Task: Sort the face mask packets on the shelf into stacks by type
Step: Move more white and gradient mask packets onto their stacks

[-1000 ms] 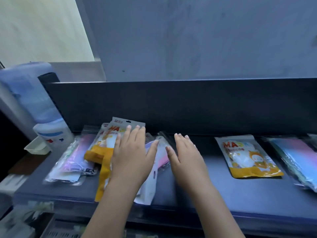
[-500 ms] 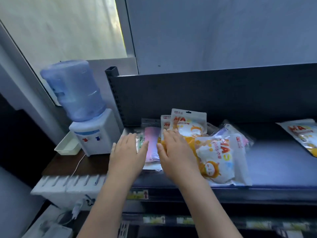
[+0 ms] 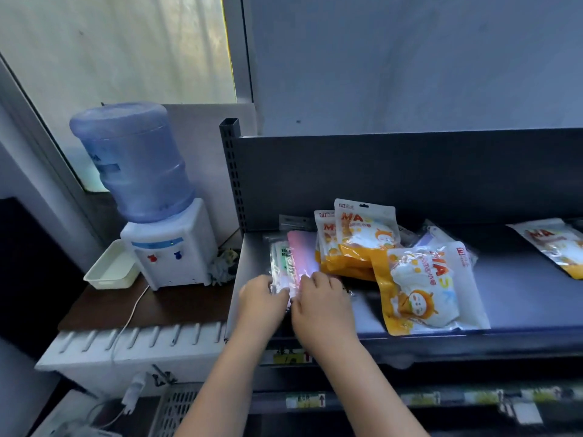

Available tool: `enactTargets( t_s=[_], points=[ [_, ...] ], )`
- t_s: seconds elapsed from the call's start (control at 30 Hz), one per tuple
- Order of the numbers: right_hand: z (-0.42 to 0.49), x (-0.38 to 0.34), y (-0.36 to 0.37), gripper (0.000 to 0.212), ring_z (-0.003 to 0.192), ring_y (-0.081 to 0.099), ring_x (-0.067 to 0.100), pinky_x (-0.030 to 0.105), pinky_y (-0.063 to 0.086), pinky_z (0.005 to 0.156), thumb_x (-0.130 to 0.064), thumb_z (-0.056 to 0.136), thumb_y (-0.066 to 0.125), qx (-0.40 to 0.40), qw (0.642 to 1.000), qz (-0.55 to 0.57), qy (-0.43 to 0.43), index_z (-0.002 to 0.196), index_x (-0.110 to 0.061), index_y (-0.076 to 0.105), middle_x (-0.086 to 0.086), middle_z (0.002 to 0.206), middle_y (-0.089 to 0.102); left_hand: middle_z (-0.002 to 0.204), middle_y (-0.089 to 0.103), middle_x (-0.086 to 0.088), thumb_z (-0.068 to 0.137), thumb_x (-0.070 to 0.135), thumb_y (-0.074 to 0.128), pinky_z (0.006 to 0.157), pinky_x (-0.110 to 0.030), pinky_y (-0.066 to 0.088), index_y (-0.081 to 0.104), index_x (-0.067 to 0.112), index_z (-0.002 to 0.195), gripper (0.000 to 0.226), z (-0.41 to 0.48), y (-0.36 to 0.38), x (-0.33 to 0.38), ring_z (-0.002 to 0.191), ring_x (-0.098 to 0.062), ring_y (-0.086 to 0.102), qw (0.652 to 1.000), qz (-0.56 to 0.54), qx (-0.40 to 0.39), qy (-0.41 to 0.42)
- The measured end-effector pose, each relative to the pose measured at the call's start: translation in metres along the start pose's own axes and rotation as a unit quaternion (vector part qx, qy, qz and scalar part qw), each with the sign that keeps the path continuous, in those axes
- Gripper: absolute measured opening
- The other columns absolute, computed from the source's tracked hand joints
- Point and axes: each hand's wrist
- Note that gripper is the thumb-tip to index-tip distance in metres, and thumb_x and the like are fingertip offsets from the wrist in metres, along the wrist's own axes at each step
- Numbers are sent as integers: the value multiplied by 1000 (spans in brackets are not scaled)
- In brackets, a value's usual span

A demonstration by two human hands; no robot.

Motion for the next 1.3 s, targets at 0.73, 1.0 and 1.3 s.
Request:
enactTargets(
  t_s=[0.73,1.0,1.3],
  points=[
    [13,-9,-1,76,131,46,33,47,41,105,-66,86,66,17,979,63,194,144,-24,44,7,144,51,98,70,-13,94,-8,49,63,-33,53,63,9,109,26,10,-55,-46,79,-24,66,906,-391,67,-145],
    [21,3,-7,74,91,69,26,43,61,71,4,82,69,22,876,397,274,149,-19,48,4,96,70,107,71,-15,93,-5,49,75,-41,51,62,11,120,34,18,-51,-48,87,-27,65,913,-380,44,-146],
    [25,-15,-8,83,125,53,33,39,50,77,-68,69,79,-79,944,225,226,130,-15,61,5,132,63,110,73,-9,92,-2,50,70,-39,56,60,12,122,35,10,-40,-34,85,-24,70,925,-363,53,-101]
  ],
)
Point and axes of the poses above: each hand's wrist, its own z-axis towards the middle knuckle, its own y-axis out of the palm, x = y × z
